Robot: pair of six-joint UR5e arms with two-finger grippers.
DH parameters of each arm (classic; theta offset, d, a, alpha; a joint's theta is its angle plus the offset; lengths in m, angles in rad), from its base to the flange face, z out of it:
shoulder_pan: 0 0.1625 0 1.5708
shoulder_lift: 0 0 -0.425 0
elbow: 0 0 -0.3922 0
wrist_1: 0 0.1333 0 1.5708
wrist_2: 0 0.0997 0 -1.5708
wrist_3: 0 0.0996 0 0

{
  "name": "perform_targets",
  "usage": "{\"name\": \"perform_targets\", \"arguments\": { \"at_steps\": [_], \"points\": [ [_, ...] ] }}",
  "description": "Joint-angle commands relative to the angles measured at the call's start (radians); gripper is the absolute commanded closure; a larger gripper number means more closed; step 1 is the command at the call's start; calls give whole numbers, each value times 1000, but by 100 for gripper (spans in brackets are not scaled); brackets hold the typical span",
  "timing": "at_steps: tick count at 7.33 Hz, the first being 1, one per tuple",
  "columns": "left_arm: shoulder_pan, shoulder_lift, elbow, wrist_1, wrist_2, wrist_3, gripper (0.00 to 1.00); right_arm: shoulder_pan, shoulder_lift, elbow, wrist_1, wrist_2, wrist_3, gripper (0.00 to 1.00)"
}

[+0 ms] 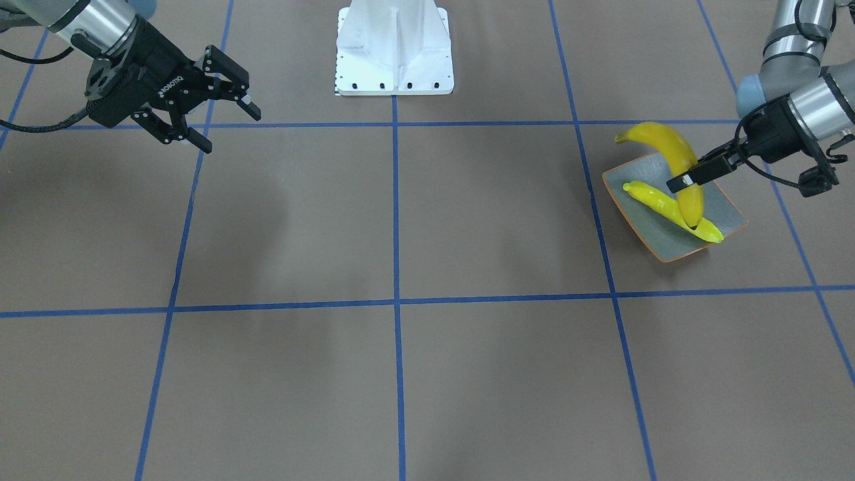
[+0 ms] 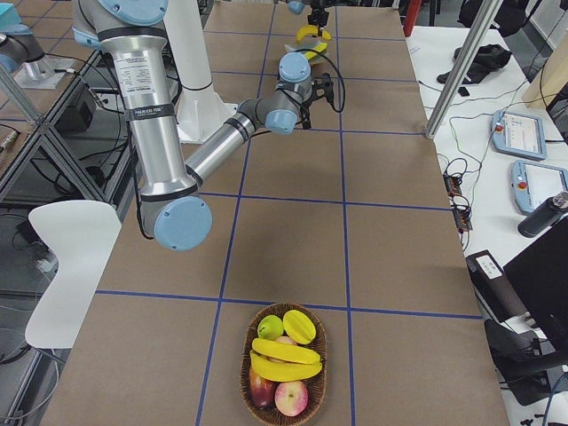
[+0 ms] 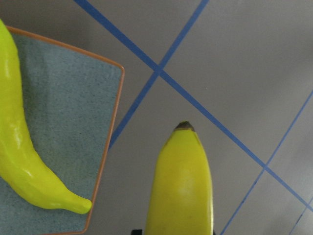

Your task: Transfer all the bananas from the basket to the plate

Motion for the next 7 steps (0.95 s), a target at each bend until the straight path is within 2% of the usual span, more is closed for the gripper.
{"name": "perform_targets", "arguments": {
  "at_steps": [1,7],
  "points": [
    [1,8,80,-23,36,84,100,3,-11,-1,0,-4,0,0],
    [5,9,152,-63,71,115,100,29,-39,2,0,-3,0,0]
  ]
}}
